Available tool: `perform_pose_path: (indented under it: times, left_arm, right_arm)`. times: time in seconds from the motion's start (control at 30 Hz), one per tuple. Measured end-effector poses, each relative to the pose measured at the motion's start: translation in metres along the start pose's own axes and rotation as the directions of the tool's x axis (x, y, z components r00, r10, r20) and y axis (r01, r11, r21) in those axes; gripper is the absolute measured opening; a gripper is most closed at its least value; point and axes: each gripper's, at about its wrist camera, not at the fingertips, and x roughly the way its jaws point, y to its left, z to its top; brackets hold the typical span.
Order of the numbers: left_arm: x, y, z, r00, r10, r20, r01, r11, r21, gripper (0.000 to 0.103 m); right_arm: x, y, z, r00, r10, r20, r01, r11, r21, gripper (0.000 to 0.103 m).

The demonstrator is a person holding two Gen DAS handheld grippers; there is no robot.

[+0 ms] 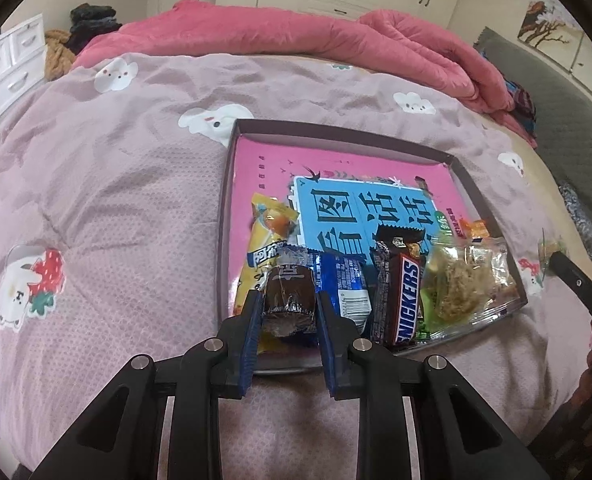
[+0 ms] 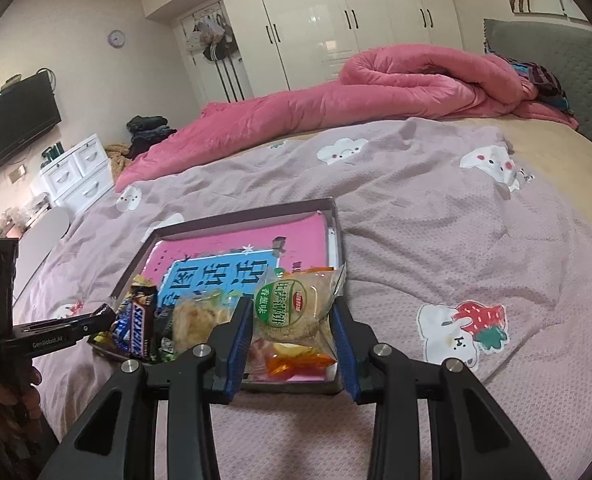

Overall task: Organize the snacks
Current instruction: 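Carry the brown chocolate into the tray with the left tool while the right tool carries the cake bag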

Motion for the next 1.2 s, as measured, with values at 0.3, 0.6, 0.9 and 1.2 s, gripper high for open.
perform_pose_path:
  times: [0.3, 0.6, 0.9, 1.2]
  left_arm:
    - [0.006, -0.006, 0.004, 1.0, 0.012, 0.003, -0.012, 1.0, 0.02, 0.027]
    - [0.007, -0.008, 0.004, 1.0, 0.013, 0.006, -0.013, 0.999, 0.031, 0.027]
    - [0.009, -0.008, 0.004, 1.0, 0.011, 0.004, -0.011, 1.0, 0.03, 0.027]
    - [0.01, -0.008, 0.004, 1.0, 0.013, 0.005, -0.013, 0.999, 0.03, 0.027]
  right_arm:
    - [0.027, -0.001, 0.0, 0.998, -0.021, -0.056, 0.02, 1.0, -0.014, 0.039]
    - [0.042, 0.011, -0.003, 0.996, -0.012, -0.084, 0.007, 0.998, -0.056, 0.039]
    - [0.047, 0.015, -0.002, 0.996, 0.027, -0.088, -0.031, 0.999, -0.044, 0.039]
    - [0.055, 0.006, -0.003, 0.993, -0.017, -0.115, 0.015, 1.0, -0.018, 0.039]
